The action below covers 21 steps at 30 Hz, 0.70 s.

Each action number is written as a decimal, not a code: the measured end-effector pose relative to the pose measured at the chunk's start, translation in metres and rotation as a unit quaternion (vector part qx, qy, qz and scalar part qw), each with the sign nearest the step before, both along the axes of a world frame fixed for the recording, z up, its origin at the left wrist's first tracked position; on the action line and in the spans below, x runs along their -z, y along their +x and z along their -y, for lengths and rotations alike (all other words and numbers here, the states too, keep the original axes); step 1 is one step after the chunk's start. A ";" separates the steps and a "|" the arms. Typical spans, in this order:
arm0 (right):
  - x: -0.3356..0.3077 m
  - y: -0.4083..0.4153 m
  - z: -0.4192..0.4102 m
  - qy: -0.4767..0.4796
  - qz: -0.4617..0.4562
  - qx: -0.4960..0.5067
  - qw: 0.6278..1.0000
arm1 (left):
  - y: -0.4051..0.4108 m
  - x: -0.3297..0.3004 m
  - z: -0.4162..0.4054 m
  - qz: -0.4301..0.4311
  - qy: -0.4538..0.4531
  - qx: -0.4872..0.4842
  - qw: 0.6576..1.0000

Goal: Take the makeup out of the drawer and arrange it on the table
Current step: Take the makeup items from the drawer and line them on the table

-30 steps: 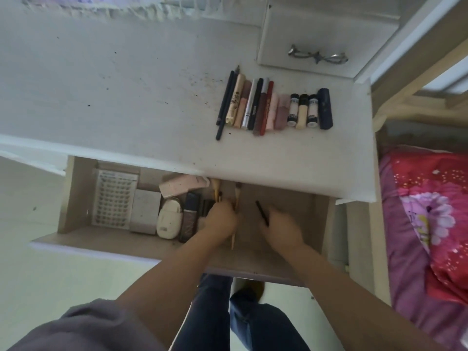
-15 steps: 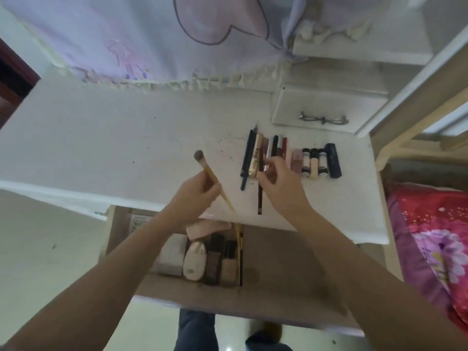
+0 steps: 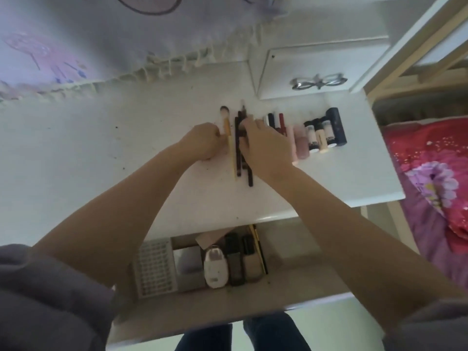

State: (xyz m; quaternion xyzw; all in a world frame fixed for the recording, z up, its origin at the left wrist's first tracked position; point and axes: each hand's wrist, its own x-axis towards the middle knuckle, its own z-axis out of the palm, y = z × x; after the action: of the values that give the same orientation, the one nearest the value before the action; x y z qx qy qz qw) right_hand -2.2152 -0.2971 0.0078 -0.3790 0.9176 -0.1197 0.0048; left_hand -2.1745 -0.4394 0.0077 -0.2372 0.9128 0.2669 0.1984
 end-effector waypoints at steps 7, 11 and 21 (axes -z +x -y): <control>0.025 0.084 -0.122 0.011 0.154 -0.175 0.972 | 0.110 0.007 -0.064 -0.080 0.183 -0.034 0.979; 0.095 0.114 -0.168 0.223 0.278 -0.064 0.932 | 0.167 0.052 -0.131 0.024 0.243 0.004 0.970; 0.162 0.137 -0.131 0.121 0.327 0.154 0.925 | 0.117 0.138 -0.177 0.021 -0.019 -0.083 0.996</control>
State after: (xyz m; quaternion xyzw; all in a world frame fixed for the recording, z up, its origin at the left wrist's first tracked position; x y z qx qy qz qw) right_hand -2.0777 -0.1658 -0.1545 -0.1690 0.9198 -0.1245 0.3316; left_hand -2.0572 -0.2627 -0.1307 -0.3212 0.8906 0.2599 0.1901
